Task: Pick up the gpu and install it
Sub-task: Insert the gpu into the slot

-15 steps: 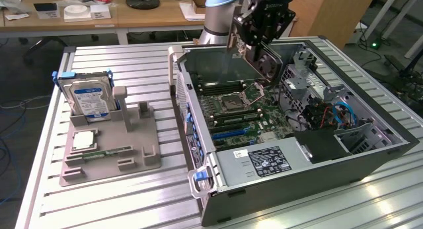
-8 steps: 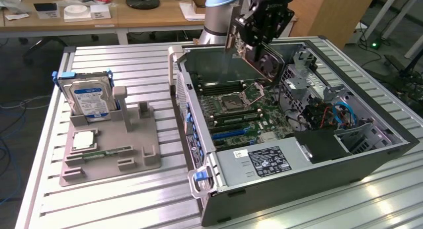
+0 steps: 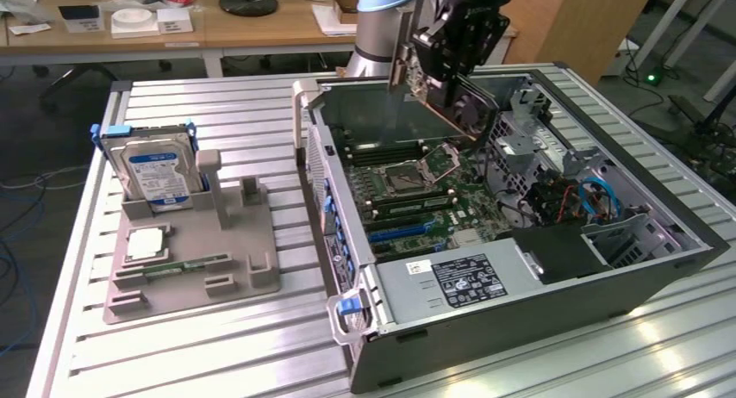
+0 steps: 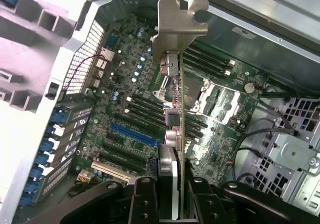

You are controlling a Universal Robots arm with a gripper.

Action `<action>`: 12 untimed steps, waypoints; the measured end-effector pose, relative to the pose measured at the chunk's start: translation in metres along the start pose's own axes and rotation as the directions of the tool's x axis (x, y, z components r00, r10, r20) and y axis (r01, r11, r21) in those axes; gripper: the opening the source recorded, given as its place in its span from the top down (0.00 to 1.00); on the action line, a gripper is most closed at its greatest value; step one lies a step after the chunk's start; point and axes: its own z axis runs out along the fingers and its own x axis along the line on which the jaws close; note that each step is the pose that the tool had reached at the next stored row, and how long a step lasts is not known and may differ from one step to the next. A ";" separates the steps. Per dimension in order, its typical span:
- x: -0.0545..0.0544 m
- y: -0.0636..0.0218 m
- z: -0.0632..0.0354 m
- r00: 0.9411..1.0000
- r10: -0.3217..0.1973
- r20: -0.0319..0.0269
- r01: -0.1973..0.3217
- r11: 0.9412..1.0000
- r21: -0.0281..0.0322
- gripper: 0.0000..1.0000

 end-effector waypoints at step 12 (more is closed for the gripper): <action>-0.002 -0.0007 0.0004 0.994 -0.113 0.002 0.113 0.994 -0.002 0.72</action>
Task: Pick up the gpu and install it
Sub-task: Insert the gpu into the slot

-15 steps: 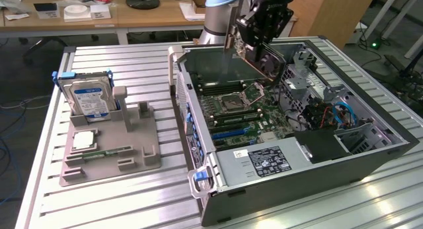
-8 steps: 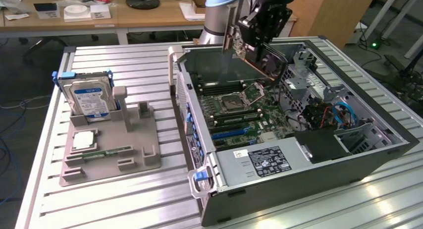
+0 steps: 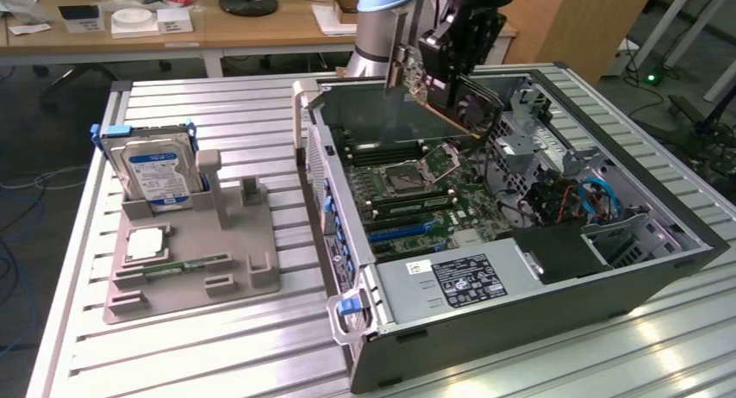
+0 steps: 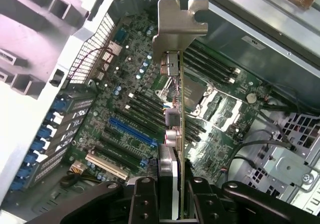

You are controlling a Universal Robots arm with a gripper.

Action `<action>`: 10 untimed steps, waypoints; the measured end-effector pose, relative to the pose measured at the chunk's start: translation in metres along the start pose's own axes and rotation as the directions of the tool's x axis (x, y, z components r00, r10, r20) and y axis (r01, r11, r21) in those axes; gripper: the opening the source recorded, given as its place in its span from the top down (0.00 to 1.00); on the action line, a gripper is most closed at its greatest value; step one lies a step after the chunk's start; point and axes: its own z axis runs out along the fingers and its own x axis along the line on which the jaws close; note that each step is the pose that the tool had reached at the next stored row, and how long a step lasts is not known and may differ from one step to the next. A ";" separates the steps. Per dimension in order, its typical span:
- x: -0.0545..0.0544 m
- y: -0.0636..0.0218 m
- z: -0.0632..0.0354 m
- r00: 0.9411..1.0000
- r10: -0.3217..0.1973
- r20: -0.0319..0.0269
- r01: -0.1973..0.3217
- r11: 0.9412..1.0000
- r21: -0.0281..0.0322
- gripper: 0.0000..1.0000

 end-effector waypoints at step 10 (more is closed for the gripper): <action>-0.002 -0.0011 0.0002 0.996 -0.084 0.001 0.084 0.996 -0.001 0.72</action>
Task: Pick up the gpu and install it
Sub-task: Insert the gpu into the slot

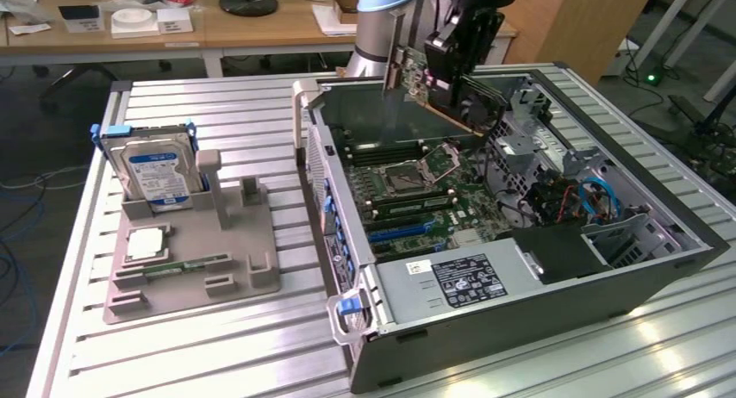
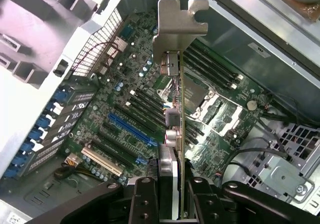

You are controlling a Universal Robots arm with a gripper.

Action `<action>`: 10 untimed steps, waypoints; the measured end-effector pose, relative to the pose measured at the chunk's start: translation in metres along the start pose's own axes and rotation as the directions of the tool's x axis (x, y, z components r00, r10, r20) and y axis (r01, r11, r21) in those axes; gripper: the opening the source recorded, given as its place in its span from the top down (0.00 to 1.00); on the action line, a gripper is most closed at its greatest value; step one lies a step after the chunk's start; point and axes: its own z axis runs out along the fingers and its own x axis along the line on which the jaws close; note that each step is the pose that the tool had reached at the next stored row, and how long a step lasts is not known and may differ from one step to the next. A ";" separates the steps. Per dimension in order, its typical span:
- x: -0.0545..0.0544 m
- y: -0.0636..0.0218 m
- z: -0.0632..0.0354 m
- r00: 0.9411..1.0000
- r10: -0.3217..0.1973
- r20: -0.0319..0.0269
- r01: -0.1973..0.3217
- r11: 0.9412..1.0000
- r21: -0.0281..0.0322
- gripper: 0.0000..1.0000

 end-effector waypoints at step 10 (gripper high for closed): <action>-0.003 -0.0023 0.0003 0.997 -0.081 0.001 0.081 0.997 -0.001 0.72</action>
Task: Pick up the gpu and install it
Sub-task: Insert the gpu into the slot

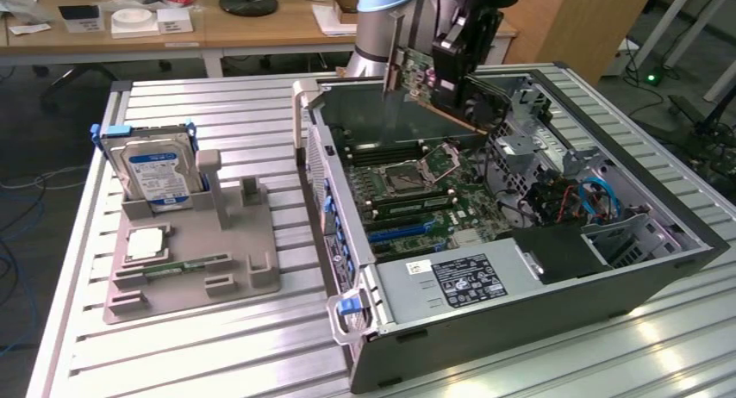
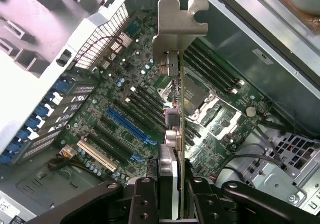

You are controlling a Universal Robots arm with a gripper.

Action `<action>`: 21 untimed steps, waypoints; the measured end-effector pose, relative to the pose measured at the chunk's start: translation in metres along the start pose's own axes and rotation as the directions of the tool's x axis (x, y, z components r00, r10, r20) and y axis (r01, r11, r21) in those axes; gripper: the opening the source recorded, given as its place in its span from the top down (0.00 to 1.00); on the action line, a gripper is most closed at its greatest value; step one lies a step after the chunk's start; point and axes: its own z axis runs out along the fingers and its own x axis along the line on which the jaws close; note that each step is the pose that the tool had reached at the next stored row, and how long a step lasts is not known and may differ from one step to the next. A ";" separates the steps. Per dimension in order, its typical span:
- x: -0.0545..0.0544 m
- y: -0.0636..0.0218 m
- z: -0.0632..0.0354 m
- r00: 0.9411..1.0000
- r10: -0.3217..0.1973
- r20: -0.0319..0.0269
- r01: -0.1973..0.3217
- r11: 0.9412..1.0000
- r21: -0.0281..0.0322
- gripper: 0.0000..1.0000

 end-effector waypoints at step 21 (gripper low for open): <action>-0.004 -0.0029 0.0006 0.986 -0.164 0.003 0.164 0.986 -0.002 0.72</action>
